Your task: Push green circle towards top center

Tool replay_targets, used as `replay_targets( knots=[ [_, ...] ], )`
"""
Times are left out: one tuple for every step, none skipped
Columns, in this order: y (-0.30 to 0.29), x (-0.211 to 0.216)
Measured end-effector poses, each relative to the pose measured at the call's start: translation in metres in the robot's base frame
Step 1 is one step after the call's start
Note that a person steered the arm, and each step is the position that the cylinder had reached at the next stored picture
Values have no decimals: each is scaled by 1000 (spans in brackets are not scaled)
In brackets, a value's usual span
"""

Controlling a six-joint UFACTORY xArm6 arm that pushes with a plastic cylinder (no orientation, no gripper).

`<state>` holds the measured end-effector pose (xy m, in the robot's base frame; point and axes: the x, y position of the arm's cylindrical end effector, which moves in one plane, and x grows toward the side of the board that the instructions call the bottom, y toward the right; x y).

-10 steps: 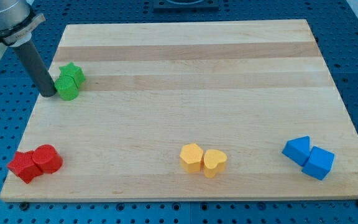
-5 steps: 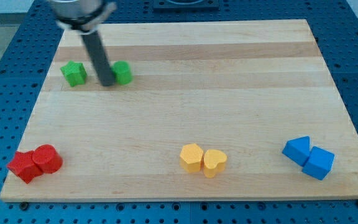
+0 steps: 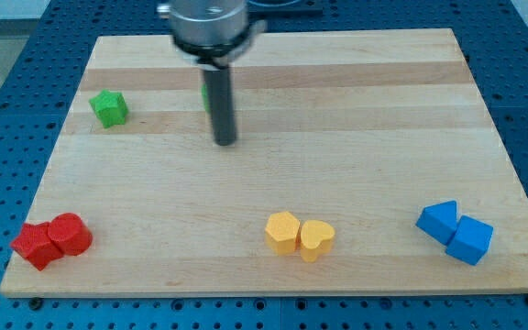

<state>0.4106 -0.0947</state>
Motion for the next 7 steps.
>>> replay_targets(
  knots=[
    [-19, -60],
    [16, -82],
    [86, -94],
    [137, -121],
    [151, -160],
    [163, -178],
    [231, -181]
  ],
)
